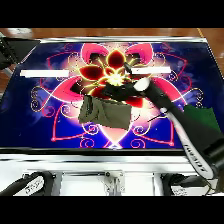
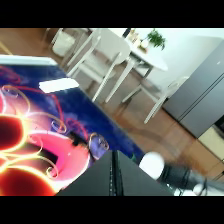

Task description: Fold the shirts.

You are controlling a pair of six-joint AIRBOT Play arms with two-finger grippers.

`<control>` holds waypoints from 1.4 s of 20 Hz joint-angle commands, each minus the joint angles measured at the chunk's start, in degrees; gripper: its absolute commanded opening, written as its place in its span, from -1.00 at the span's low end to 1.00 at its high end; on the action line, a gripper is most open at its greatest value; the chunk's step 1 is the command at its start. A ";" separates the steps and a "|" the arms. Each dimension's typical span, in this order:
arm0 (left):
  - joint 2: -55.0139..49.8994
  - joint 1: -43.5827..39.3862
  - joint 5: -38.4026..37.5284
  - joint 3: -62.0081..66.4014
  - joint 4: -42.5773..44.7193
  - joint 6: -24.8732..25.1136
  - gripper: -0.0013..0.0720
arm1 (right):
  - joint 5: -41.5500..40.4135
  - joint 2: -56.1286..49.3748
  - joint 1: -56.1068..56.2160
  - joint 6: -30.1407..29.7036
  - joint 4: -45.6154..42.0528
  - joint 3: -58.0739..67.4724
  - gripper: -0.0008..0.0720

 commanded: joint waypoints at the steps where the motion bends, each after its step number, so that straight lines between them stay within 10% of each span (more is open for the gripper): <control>1: -0.04 0.04 -1.01 0.00 3.56 -0.04 -0.86 | 31.04 2.97 -10.73 7.72 -26.16 -0.61 0.68; 14: -0.04 0.02 -3.26 0.00 4.83 -3.34 -0.86 | 6.86 -9.42 -12.26 -6.54 8.74 -14.10 0.87; 18: -0.04 0.02 -3.30 0.00 4.83 -4.70 -0.86 | 6.25 -9.57 -12.28 -10.51 10.29 -13.99 -0.79; 22: -0.04 0.02 -3.23 0.00 5.29 -5.03 -0.86 | 16.00 -5.25 -16.02 -20.11 13.55 -8.02 -0.82; 28: -0.04 -0.59 -3.39 0.00 7.61 -6.62 -0.86 | 25.07 8.13 -38.66 -14.69 9.25 4.20 -0.82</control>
